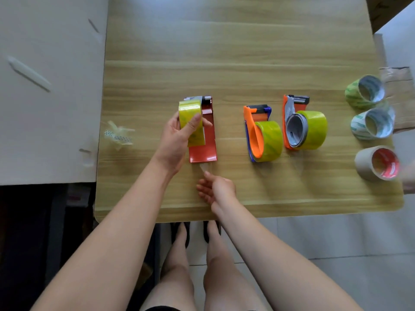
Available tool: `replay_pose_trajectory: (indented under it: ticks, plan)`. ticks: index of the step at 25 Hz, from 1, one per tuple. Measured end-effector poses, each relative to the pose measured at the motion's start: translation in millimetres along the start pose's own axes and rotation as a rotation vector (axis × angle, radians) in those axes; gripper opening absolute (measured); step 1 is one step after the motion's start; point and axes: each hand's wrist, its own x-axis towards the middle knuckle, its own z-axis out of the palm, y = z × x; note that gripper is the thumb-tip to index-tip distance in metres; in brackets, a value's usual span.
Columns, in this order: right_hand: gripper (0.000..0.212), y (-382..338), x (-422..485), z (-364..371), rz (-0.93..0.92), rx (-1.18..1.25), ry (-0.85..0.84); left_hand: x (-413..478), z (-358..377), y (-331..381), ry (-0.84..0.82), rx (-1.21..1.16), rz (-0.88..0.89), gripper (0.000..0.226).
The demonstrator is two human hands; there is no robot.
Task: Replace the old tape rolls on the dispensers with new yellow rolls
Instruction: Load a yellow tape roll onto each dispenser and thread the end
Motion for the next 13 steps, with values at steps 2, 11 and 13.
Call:
replay_pose_trajectory:
  ticks: [2, 11, 13]
  plan:
    - [0.010, -2, 4, 0, 0.005, -0.001, 0.010, 1, -6, -6, -0.016, 0.010, -0.014, 0.012]
    - [0.010, -9, 7, 4, 0.081, 0.040, 0.023, -3, -5, -34, -0.010, 0.087, -0.018, 0.014]
    - [0.007, -11, 7, 5, 0.088, 0.029, 0.033, -10, -4, -42, 0.028, 0.107, -0.034, 0.013]
